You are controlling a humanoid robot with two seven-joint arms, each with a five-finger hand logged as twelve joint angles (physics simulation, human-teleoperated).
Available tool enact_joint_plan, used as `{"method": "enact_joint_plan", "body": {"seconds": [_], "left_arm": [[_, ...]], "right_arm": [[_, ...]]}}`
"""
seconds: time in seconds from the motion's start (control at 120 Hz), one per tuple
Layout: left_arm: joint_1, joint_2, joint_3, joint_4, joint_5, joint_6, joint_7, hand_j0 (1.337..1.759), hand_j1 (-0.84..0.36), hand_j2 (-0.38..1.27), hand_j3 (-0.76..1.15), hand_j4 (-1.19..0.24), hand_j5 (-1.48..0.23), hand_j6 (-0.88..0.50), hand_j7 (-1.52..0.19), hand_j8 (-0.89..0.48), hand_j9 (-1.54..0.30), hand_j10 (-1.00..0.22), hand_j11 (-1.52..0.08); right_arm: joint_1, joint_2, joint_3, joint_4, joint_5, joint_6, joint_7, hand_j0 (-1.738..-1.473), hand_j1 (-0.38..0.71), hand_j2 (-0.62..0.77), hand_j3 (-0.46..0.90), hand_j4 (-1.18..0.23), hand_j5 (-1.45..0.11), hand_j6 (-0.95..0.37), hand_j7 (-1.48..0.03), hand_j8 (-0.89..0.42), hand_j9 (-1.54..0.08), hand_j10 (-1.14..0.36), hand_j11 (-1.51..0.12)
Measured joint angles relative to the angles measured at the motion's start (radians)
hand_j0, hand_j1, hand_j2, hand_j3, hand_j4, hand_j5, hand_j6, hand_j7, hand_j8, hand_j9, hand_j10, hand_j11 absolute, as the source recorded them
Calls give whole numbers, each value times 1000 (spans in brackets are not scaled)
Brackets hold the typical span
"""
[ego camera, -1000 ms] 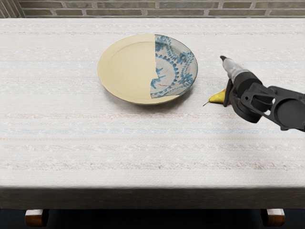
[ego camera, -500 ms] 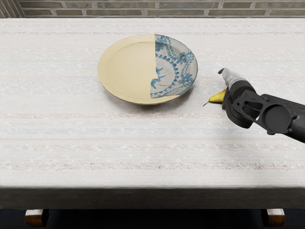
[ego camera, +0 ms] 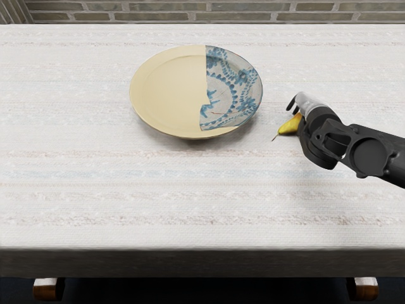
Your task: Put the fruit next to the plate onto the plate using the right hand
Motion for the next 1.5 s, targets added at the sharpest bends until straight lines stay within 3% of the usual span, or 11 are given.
{"method": "enact_joint_plan", "body": {"seconds": [0.167, 0.333, 0.408, 0.45, 0.633, 0.833, 1.267, 1.35, 1.442, 1.467, 1.5], "left_arm": [[0, 0, 0, 0, 0, 0, 0, 1658, 324, 4, 0, -20, -26, -20, -26, -20, -27, -20, -27], [-1, 0, 0, 0, 0, 0, 0, 1658, 324, 4, 0, -20, -26, -20, -26, -20, -26, -20, -26], [0, 0, 0, 0, 0, 0, 0, 1658, 324, 4, 0, -20, -26, -20, -26, -20, -26, -20, -27], [0, 0, 0, 0, 0, 0, 0, 1658, 324, 4, 0, -20, -26, -20, -26, -20, -26, -20, -26], [-1, 0, 0, 0, 0, 0, 0, 1658, 325, 4, 0, -20, -26, -20, -26, -20, -26, -20, -26], [0, 0, 0, 0, 0, 0, 0, 1658, 325, 4, 0, -20, -26, -20, -26, -20, -26, -20, -26], [-1, 0, 0, 0, 0, 0, 0, 1658, 325, 4, 0, -20, -26, -20, -26, -20, -26, -20, -26], [0, 0, 0, 0, 0, 0, 0, 1658, 325, 4, 0, -20, -26, -20, -26, -20, -26, -20, -26], [0, 0, 0, 0, 0, 0, 0, 1658, 325, 4, 0, -20, -26, -20, -26, -20, -26, -20, -26], [0, 0, 0, 0, 0, 0, 0, 1658, 325, 4, 0, -20, -26, -20, -26, -20, -26, -20, -26], [0, 0, 0, 0, 0, 0, 0, 1658, 325, 4, 0, -20, -26, -20, -26, -20, -26, -20, -26]], "right_arm": [[0, 0, 3, 0, -1, 11, 0, -1653, 213, 28, -1, -560, -735, -515, -729, -379, -737, -429, -739], [2, -1, 4, 0, 21, 19, 0, -1650, 232, 181, -1, -689, -847, -555, -870, -396, -870, -440, -887], [5, -2, 5, 0, 30, 22, 0, -1649, 214, 184, 0, -726, -889, -566, -916, -402, -916, -439, -938], [7, -3, 7, 0, 40, 23, 0, -1649, 200, 181, 0, -738, -911, -573, -934, -409, -936, -450, -960], [45, -12, 9, 0, 105, 25, 1, -1653, 224, 424, 1, -763, -980, -619, -985, -462, -995, -501, -1015], [92, -38, 22, 0, 163, 29, 1, -1654, 285, 502, 0, -755, -1045, -567, -1007, -400, -1034, -451, -1044], [152, -17, 206, 6, 183, 60, 0, -1653, 312, 557, 0, -746, -1084, -546, -1015, -379, -1044, -427, -1044], [161, 15, 217, 7, 183, 62, 0, -1654, 256, 429, 1, -749, -1077, -568, -1015, -403, -1045, -443, -1046], [170, 53, 222, 8, 183, 64, 0, -1655, 221, 395, 1, -752, -1069, -600, -1015, -426, -1045, -462, -1047], [172, 63, 223, 8, 183, 64, 0, -1655, 244, 467, 1, -751, -1071, -596, -1015, -426, -1048, -459, -1050], [174, 77, 224, 8, 184, 63, 0, -1655, 239, 446, 0, -754, -1065, -609, -1015, -421, -1043, -450, -1043]]}}
